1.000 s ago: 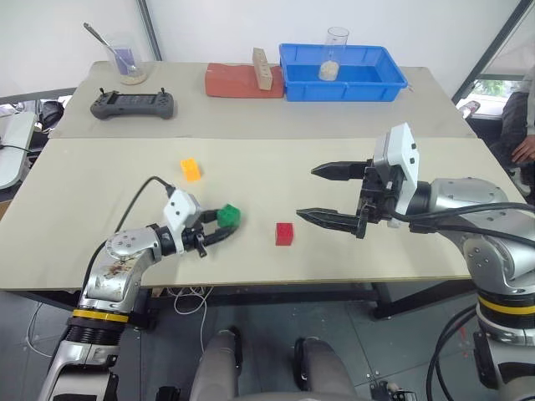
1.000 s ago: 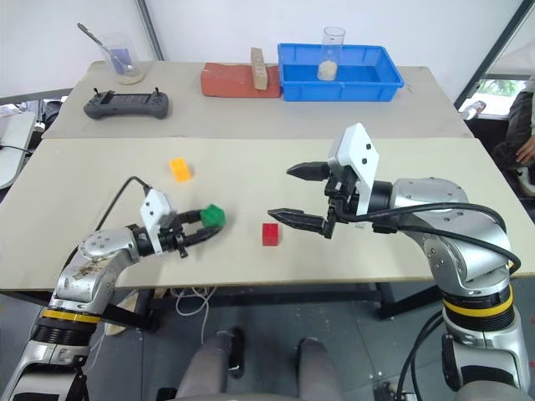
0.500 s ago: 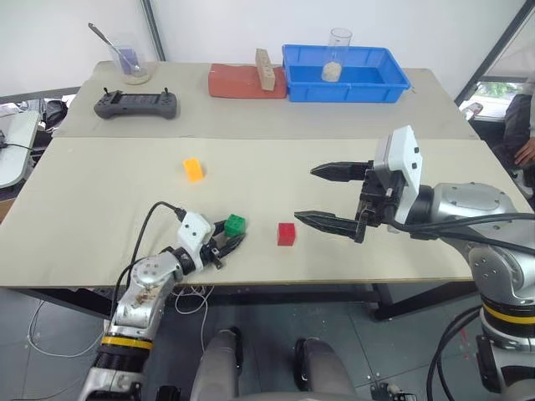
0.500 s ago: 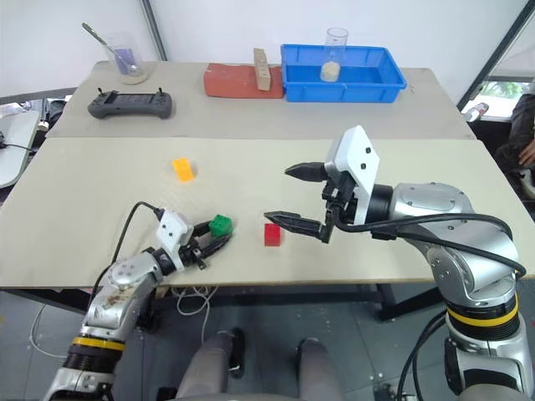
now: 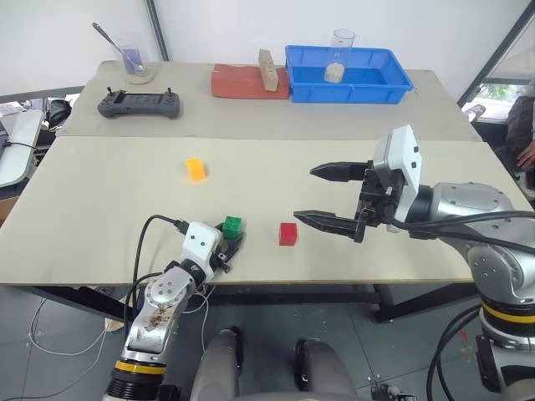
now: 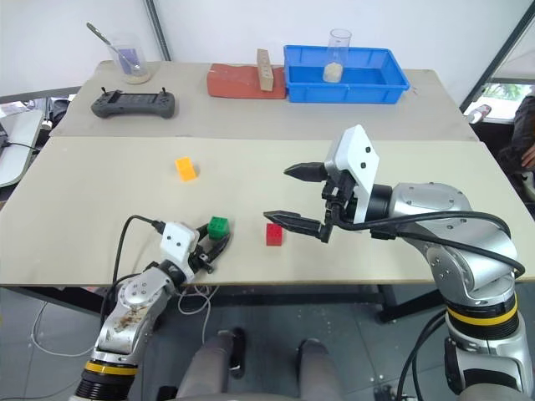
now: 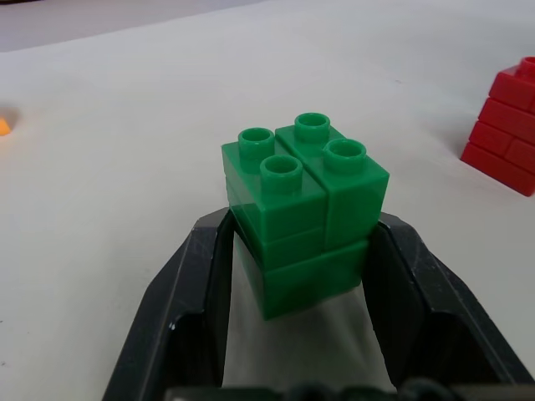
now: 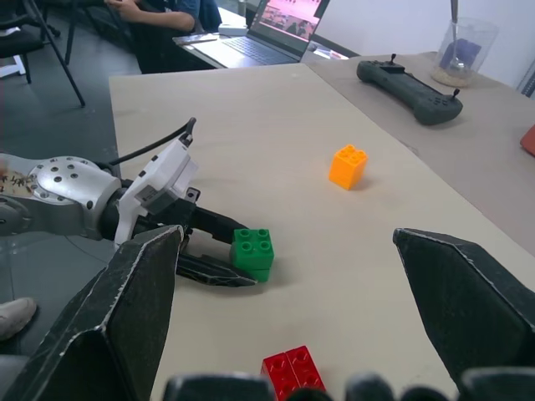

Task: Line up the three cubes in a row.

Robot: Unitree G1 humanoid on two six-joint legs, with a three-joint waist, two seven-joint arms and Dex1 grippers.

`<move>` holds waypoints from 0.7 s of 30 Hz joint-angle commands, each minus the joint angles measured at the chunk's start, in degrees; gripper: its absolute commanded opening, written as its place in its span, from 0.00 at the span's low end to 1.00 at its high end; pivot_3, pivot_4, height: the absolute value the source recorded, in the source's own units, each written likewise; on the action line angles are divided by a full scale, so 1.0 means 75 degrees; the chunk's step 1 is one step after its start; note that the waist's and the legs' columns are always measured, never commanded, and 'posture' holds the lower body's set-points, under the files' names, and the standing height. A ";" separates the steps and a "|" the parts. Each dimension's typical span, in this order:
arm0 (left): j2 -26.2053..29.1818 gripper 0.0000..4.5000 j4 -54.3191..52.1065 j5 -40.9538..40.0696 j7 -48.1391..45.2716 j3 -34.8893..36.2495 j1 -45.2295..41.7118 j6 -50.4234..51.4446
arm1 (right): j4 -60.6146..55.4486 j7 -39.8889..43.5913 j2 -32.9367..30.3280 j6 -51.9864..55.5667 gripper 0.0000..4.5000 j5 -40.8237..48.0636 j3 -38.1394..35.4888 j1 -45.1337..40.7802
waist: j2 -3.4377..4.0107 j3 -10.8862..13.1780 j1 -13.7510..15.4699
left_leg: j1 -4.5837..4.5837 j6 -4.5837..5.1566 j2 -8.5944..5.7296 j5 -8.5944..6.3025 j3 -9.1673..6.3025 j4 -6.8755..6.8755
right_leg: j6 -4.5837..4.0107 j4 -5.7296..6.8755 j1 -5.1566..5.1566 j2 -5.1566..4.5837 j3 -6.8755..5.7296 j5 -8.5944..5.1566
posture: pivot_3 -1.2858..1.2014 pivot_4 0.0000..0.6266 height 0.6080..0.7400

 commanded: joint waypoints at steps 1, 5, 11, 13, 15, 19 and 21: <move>-0.0082 0.40 -0.0189 0.0186 0.0169 -0.0170 -0.0031 -0.0028 | -0.0073 0.0101 -0.0103 -0.0285 1.00 -0.0034 -0.0167 0.0065 | 0.0000 0.0000 0.0002 | 0.0000 0.0000 0.0000 0.0000 0.0000 0.0000 | 0.0000 0.0000 0.0000 0.0000 0.0000 0.0000 | 0.52 0.24 1.00; -0.0149 0.40 -0.0147 0.0251 0.0322 -0.0170 -0.0036 -0.0058 | -0.0024 0.0162 -0.0108 -0.0371 1.00 -0.0095 -0.0171 0.0124 | 0.0001 0.0000 -0.0003 | 0.0001 0.0000 0.0000 0.0000 0.0000 -0.0001 | 0.0000 0.0000 0.0001 0.0002 0.0001 0.0000 | 0.52 0.24 1.00; -0.0274 0.81 -0.0170 0.0161 0.0209 -0.0332 0.0077 -0.0041 | 0.0027 0.0237 -0.0122 -0.0471 1.00 -0.0180 -0.0188 0.0192 | 0.0001 0.0000 -0.0001 | 0.0001 0.0000 -0.0002 0.0000 0.0000 0.0002 | 0.0002 0.0000 0.0002 0.0000 0.0001 0.0001 | 0.52 0.24 1.00; -0.0223 0.99 -0.0288 0.0120 0.0154 -0.0315 0.0229 -0.0008 | 0.0043 0.0248 -0.0124 -0.0486 1.00 -0.0191 -0.0194 0.0198 | 0.0001 0.0000 -0.0006 | 0.0001 0.0000 -0.0001 0.0000 0.0000 0.0001 | 0.0002 0.0000 0.0002 0.0001 0.0001 0.0001 | 0.52 0.24 1.00; -0.0124 0.99 -0.0449 0.0074 0.0088 -0.0234 0.0412 0.0033 | 0.0054 0.0247 -0.0114 -0.0509 1.00 -0.0205 -0.0186 0.0207 | 0.0001 -0.0001 -0.0014 | 0.0001 0.0000 -0.0001 0.0000 0.0000 0.0001 | 0.0002 -0.0001 0.0001 0.0002 0.0003 0.0001 | 0.52 0.24 1.00; 0.0218 0.99 -0.0856 -0.0183 -0.0133 0.0177 0.0870 0.0103 | 0.0105 0.0278 -0.0097 -0.0543 1.00 -0.0240 -0.0182 0.0213 | 0.0002 -0.0001 -0.0049 | 0.0003 0.0000 0.0004 0.0000 -0.0001 -0.0001 | 0.0000 -0.0001 -0.0002 0.0006 0.0005 0.0000 | 0.52 0.24 1.00; 0.0399 0.99 -0.1121 -0.0560 -0.0276 0.0562 0.1107 0.0204 | 0.0134 0.0296 -0.0089 -0.0563 1.00 -0.0264 -0.0184 0.0230 | 0.0003 -0.0001 -0.0086 | 0.0004 0.0000 0.0007 0.0000 -0.0002 -0.0004 | -0.0002 0.0000 -0.0003 0.0010 0.0006 -0.0001 | 0.52 0.24 1.00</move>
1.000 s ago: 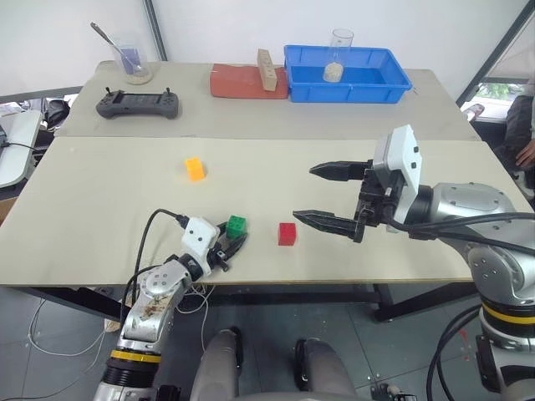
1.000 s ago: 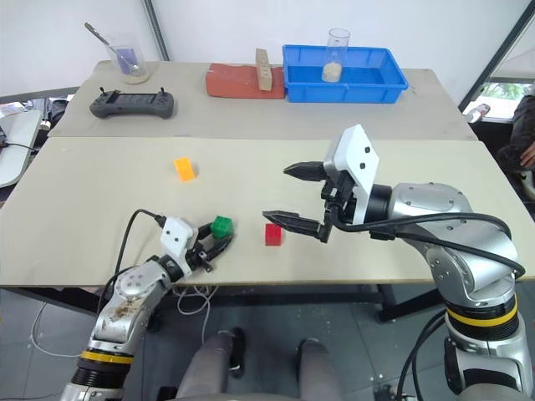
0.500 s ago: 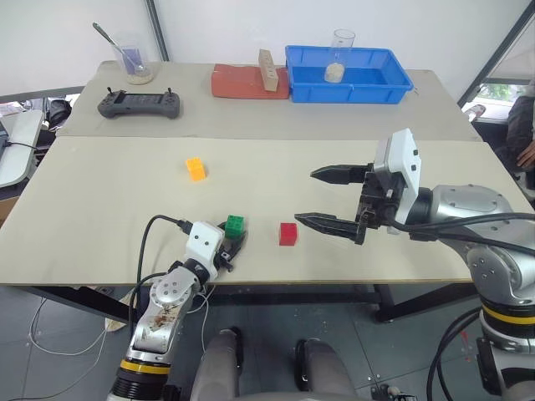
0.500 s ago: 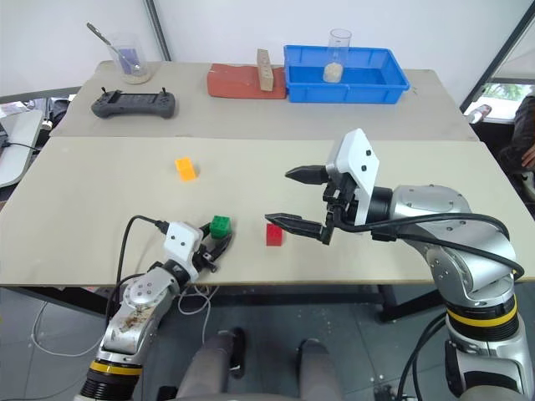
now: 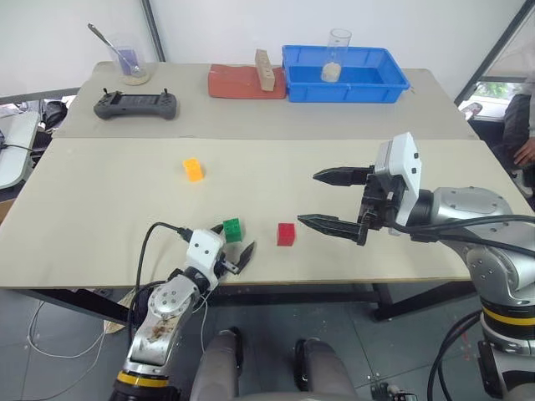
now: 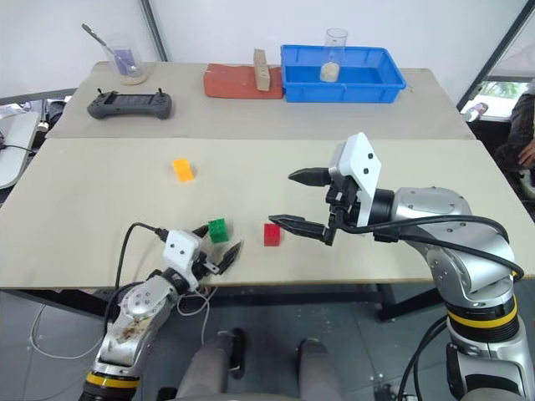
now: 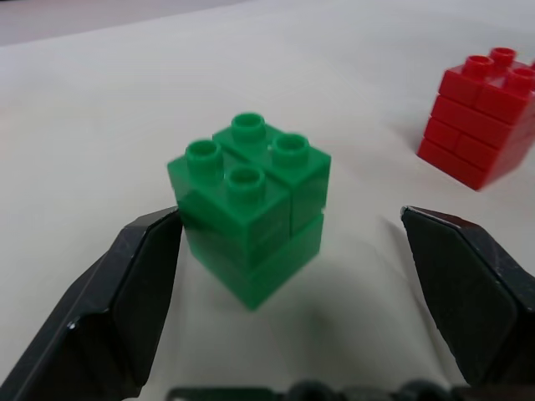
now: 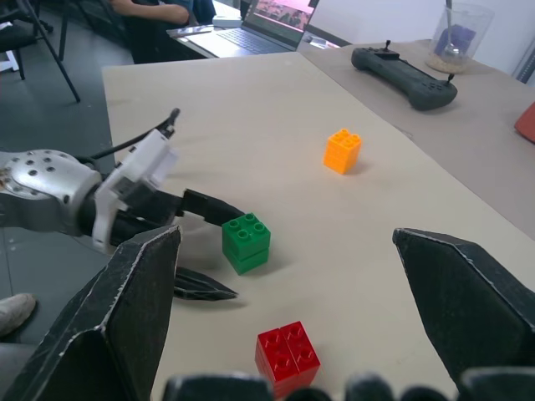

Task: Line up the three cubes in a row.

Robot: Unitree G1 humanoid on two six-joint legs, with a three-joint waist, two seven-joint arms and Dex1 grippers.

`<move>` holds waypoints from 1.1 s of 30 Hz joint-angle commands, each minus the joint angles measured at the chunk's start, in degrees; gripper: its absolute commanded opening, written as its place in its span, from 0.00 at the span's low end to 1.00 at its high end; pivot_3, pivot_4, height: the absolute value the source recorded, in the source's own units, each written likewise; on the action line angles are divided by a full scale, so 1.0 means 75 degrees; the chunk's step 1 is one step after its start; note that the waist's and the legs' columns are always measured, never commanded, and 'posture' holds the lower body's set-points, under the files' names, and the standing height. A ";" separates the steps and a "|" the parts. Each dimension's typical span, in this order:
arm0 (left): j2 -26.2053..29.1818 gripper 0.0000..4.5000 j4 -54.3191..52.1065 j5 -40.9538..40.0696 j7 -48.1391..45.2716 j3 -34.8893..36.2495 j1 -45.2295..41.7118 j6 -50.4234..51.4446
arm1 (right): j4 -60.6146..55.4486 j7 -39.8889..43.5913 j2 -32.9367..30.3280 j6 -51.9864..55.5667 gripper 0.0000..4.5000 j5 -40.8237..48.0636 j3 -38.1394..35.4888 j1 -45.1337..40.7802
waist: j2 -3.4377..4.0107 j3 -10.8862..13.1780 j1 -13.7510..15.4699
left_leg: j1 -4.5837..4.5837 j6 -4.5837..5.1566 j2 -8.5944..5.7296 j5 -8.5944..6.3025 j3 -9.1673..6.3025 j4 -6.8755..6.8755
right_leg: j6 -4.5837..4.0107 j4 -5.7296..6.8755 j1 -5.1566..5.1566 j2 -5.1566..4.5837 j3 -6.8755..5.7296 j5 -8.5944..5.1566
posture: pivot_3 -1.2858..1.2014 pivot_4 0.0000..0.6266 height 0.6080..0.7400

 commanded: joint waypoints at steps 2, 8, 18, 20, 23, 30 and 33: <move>0.0354 0.99 -0.0693 -0.0918 -0.0295 0.1027 0.0428 0.0245 | -0.0007 0.0059 -0.0050 -0.0267 1.00 0.0003 -0.0195 -0.0011 | 0.0000 0.0000 -0.0034 | 0.0001 0.0000 0.0001 0.0000 -0.0001 -0.0003 | -0.0002 0.0001 -0.0003 0.0000 -0.0001 -0.0001 | 0.52 0.24 1.00; 0.0791 0.99 -0.0892 -0.1517 -0.0076 0.1907 -0.0583 0.0843 | 0.0061 -0.0036 0.0104 -0.0248 1.00 -0.0008 -0.0100 -0.0156 | 0.0000 0.0000 0.0072 | -0.0002 -0.0002 -0.0002 -0.0001 -0.0002 0.0001 | -0.0001 -0.0007 -0.0021 -0.0015 -0.0021 -0.0001 | 0.52 0.24 1.00; -0.0607 0.99 0.3105 0.0335 0.2663 0.1354 -0.3838 0.0327 | 0.0163 -0.0695 0.0578 0.0289 1.00 -0.0223 0.0384 -0.1307 | -0.0009 0.0004 0.0061 | -0.0014 0.0008 -0.0012 0.0005 -0.0002 0.0020 | 0.0072 -0.0008 0.0013 -0.0001 -0.0012 0.0040 | 0.52 0.24 1.00; -0.0933 0.99 0.3565 0.0447 0.3036 0.1373 -0.4031 0.0167 | 0.0126 -0.0751 0.0620 0.0410 1.00 -0.0146 0.0372 -0.1385 | -0.0009 0.0004 0.0056 | -0.0013 0.0043 -0.0007 0.0026 -0.0005 0.0020 | 0.0068 -0.0005 0.0014 0.0005 -0.0012 0.0038 | 0.52 0.24 1.00; -0.1207 0.99 0.4083 0.0699 0.3546 0.1328 -0.4249 -0.0175 | 0.0019 -0.0804 0.0627 0.0607 1.00 -0.0048 0.0373 -0.1461 | -0.0010 0.0004 0.0057 | -0.0013 0.0037 -0.0007 0.0022 -0.0005 0.0016 | 0.0066 0.0000 0.0009 0.0005 -0.0012 0.0037 | 0.52 0.24 1.00; -0.1226 0.99 0.5541 0.0768 0.4180 0.1631 -0.5049 -0.0779 | -0.0049 -0.0833 0.0556 0.0727 1.00 -0.0084 0.0374 -0.1453 | -0.0011 0.0005 0.0066 | -0.0013 0.0007 -0.0008 0.0004 -0.0004 0.0020 | 0.0067 0.0003 0.0010 0.0003 -0.0014 0.0038 | 0.52 0.24 1.00; -0.1160 0.99 0.6193 0.0701 0.4092 0.1693 -0.5403 -0.1016 | -0.0034 -0.0820 0.0537 0.0703 1.00 -0.0106 0.0362 -0.1424 | -0.0011 0.0005 0.0077 | -0.0014 0.0007 -0.0011 0.0004 -0.0003 0.0022 | 0.0069 0.0002 0.0012 0.0001 -0.0014 0.0039 | 0.52 0.24 1.00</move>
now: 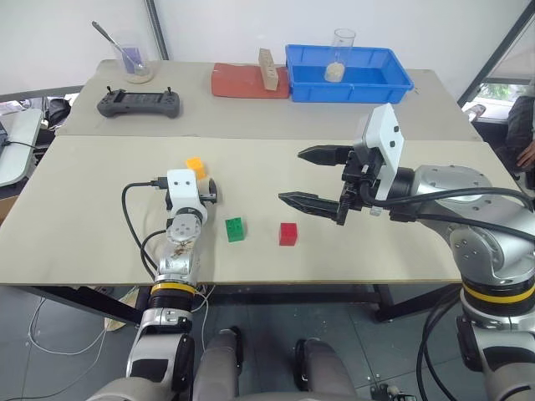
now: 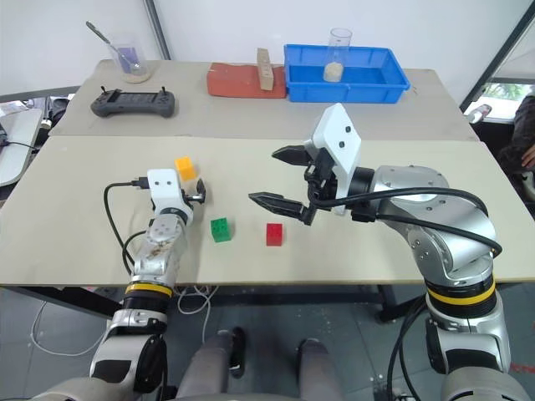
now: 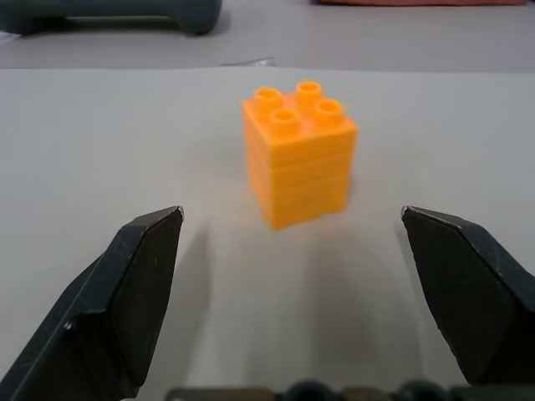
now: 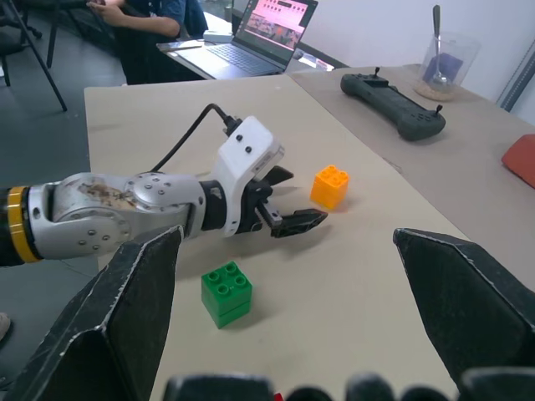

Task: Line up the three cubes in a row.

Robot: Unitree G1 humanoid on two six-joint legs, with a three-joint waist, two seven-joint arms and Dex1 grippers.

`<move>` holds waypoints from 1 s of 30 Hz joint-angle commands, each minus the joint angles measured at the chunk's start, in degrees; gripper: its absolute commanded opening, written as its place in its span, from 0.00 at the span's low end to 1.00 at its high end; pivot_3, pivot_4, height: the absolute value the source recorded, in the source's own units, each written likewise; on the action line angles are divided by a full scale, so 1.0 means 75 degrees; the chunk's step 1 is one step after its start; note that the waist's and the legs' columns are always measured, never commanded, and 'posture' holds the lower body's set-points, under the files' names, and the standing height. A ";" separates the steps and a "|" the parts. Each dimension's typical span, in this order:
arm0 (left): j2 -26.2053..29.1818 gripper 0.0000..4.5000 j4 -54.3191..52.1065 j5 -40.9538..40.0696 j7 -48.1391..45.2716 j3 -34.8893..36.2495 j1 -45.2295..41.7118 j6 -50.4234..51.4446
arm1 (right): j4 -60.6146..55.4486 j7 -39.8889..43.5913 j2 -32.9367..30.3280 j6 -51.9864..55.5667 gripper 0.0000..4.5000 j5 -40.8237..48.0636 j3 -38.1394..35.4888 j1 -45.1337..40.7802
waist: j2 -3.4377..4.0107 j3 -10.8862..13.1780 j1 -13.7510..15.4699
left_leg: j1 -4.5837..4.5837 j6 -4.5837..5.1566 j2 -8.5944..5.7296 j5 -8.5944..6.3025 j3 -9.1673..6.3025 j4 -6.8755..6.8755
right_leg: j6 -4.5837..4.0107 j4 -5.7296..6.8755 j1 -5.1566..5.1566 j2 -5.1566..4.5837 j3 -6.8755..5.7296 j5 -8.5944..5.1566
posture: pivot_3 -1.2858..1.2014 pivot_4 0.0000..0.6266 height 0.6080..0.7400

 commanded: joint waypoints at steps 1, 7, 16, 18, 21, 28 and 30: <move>0.0090 0.99 0.0515 -0.0005 -0.0028 0.0069 -0.0413 -0.0444 | -0.0205 -0.0028 -0.0091 -0.0023 1.00 0.0034 -0.0125 -0.0138 | 0.0000 0.0000 -0.0005 | -0.0001 0.0000 0.0000 0.0000 0.0000 0.0000 | 0.0001 -0.0002 0.0000 0.0000 0.0000 0.0000 | 0.52 0.24 1.00; 0.0451 0.99 0.2187 -0.0184 -0.0715 0.0180 -0.1356 -0.0905 | -0.0298 -0.0112 -0.0065 0.0056 1.00 0.0111 -0.0181 -0.0156 | 0.0000 0.0000 -0.0011 | 0.0000 0.0000 0.0001 0.0000 0.0000 -0.0001 | 0.0001 0.0002 -0.0002 0.0002 -0.0002 0.0001 | 0.52 0.24 1.00; 0.0584 0.70 0.3250 -0.0177 -0.0630 0.0261 -0.1937 -0.1272 | -0.0332 -0.0235 -0.0056 0.0114 1.00 0.0140 -0.0164 -0.0188 | -0.0001 0.0001 -0.0015 | -0.0001 0.0001 0.0001 0.0001 0.0001 -0.0001 | 0.0001 0.0001 -0.0001 0.0002 -0.0002 0.0000 | 0.52 0.24 1.00; 0.0575 0.48 0.3256 -0.0186 -0.0628 0.0256 -0.1920 -0.1299 | -0.0341 -0.0252 -0.0059 0.0106 1.00 0.0142 -0.0169 -0.0165 | -0.0001 0.0001 -0.0017 | 0.0000 0.0001 0.0001 0.0001 0.0001 -0.0001 | 0.0001 0.0002 -0.0001 0.0002 -0.0002 0.0000 | 0.52 0.24 1.00; 0.0608 0.28 0.3257 -0.0212 -0.0622 0.0278 -0.1918 -0.1304 | -0.0345 -0.0268 -0.0063 0.0091 1.00 0.0136 -0.0166 -0.0128 | -0.0001 0.0001 -0.0016 | 0.0000 0.0001 0.0001 0.0001 0.0000 -0.0002 | 0.0001 0.0003 -0.0001 0.0002 -0.0002 0.0000 | 0.52 0.24 1.00; 0.0939 0.28 0.3215 -0.0312 -0.0874 0.0362 -0.1957 -0.1317 | -0.0219 -0.0232 -0.0047 0.0024 1.00 0.0075 -0.0123 -0.0160 | -0.0001 0.0001 -0.0039 | 0.0000 0.0001 0.0003 0.0001 0.0000 -0.0002 | 0.0001 0.0004 -0.0004 0.0004 -0.0001 0.0000 | 0.52 0.24 1.00; 0.1080 0.28 0.2926 -0.0415 -0.1321 0.0331 -0.1857 -0.1251 | -0.0162 -0.0214 -0.0033 0.0002 1.00 0.0054 -0.0100 -0.0200 | -0.0001 0.0001 -0.0035 | 0.0000 0.0001 0.0005 0.0001 0.0000 -0.0003 | 0.0000 0.0005 -0.0006 0.0006 -0.0002 0.0000 | 0.52 0.24 1.00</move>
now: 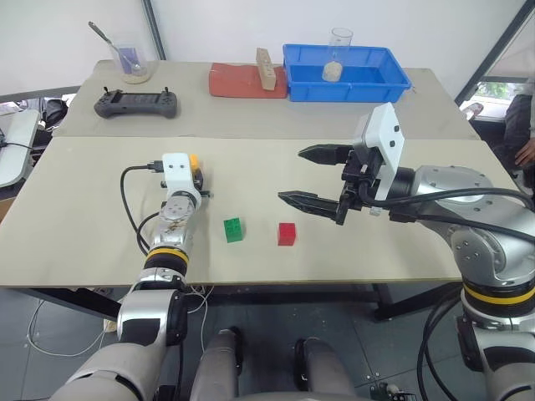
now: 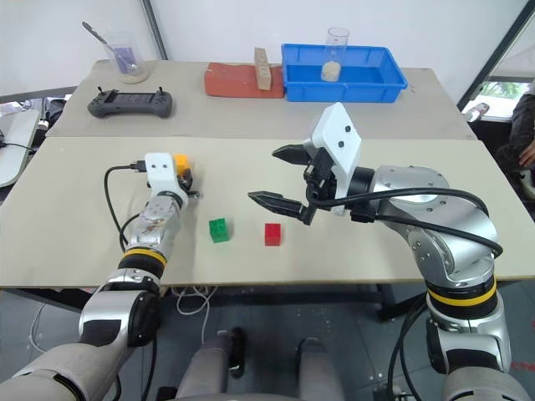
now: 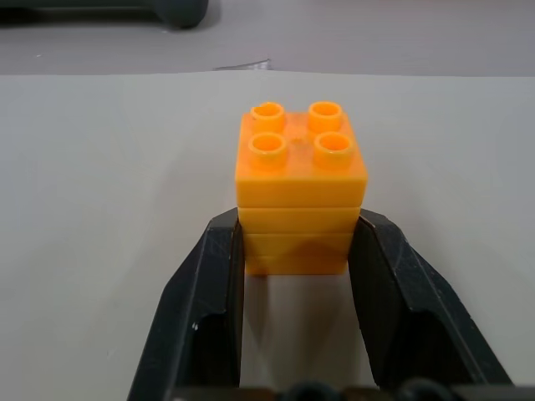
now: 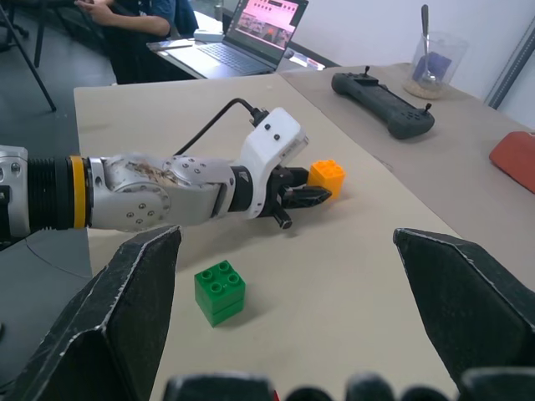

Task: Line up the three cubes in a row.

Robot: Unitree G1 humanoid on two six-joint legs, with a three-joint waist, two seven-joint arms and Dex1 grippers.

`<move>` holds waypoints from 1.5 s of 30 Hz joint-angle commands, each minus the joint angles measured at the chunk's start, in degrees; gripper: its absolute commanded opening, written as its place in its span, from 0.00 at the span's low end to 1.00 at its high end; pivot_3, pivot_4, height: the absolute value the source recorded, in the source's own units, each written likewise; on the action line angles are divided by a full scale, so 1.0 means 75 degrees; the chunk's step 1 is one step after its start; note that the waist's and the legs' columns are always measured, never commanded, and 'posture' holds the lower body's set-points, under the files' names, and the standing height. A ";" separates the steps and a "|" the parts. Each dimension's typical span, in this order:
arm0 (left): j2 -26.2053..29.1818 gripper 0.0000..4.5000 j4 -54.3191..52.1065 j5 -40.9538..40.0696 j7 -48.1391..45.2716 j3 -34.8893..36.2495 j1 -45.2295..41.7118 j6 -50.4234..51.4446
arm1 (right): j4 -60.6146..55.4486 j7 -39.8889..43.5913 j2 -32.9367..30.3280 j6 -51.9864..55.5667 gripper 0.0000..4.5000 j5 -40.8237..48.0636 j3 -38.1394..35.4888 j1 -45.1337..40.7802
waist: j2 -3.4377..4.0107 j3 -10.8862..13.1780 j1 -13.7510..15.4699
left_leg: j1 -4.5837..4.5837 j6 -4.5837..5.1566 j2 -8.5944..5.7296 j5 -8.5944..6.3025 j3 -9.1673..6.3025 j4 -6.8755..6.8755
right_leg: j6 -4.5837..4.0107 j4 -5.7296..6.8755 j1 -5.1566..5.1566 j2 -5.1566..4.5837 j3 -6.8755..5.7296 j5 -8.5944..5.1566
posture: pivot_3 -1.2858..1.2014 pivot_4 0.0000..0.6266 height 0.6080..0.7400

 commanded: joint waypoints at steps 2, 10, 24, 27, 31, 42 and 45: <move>0.0484 0.28 -0.0985 -0.0307 -0.1393 -0.0076 0.0168 0.0074 | 0.0000 0.0050 -0.0024 -0.0105 1.00 0.0000 -0.0084 -0.0245 | -0.0001 0.0001 0.0003 | -0.0001 0.0000 0.0000 0.0000 0.0001 0.0001 | 0.0000 0.0000 0.0000 -0.0001 -0.0001 0.0000 | 0.52 0.24 1.00; 0.2882 0.28 -0.2997 -0.1593 -0.7577 -0.0521 0.1795 0.0557 | 0.0451 0.0965 -0.0292 -0.0510 1.00 -0.0026 -0.0042 -0.0284 | 0.0000 0.0001 -0.0173 | 0.0002 -0.0003 0.0007 -0.0001 0.0006 -0.0014 | -0.0014 0.0002 -0.0007 -0.0003 -0.0005 -0.0005 | 0.52 0.24 1.00; 0.3886 0.28 -0.2363 -0.1852 -1.2133 -0.1149 0.2123 -0.0773 | 0.0435 0.1581 -0.0534 -0.0724 1.00 -0.0092 0.0016 0.0134 | 0.0001 0.0001 -0.0079 | 0.0000 -0.0007 0.0014 -0.0004 0.0025 -0.0017 | -0.0074 -0.0001 -0.0011 -0.0028 -0.0024 -0.0040 | 0.52 0.24 1.00; 0.3801 0.28 -0.1702 -0.1684 -1.2279 -0.1294 0.1797 -0.1257 | 0.0393 0.1612 -0.0571 -0.0707 1.00 -0.0078 -0.0013 0.0183 | 0.0001 0.0001 -0.0079 | 0.0000 -0.0005 0.0015 -0.0003 0.0025 -0.0013 | -0.0073 0.0002 -0.0010 -0.0023 -0.0023 -0.0041 | 0.52 0.24 1.00; 0.3772 0.28 -0.0908 -0.1581 -1.2290 -0.1486 0.1406 -0.1767 | 0.0408 0.1615 -0.0569 -0.0771 1.00 -0.0151 0.0005 0.0220 | 0.0001 0.0001 -0.0079 | 0.0000 -0.0003 0.0016 -0.0002 0.0024 -0.0003 | -0.0070 0.0003 -0.0008 -0.0020 -0.0024 -0.0040 | 0.52 0.24 1.00; 0.4113 0.28 0.0035 -0.1567 -1.2290 -0.1939 0.1277 -0.2403 | 0.0411 0.1598 -0.0533 -0.0868 1.00 -0.0231 0.0040 0.0293 | 0.0001 0.0001 -0.0090 | 0.0000 -0.0002 0.0021 -0.0001 0.0023 -0.0002 | -0.0046 0.0010 -0.0010 -0.0014 -0.0023 -0.0027 | 0.52 0.24 1.00; 0.4069 0.28 0.0233 -0.1491 -1.2290 -0.1914 0.1263 -0.2578 | 0.0414 0.1582 -0.0507 -0.0843 1.00 -0.0223 0.0070 0.0239 | 0.0001 0.0001 -0.0084 | -0.0001 -0.0002 0.0022 -0.0001 0.0023 0.0001 | -0.0050 0.0009 -0.0008 -0.0015 -0.0024 -0.0030 | 0.52 0.24 1.00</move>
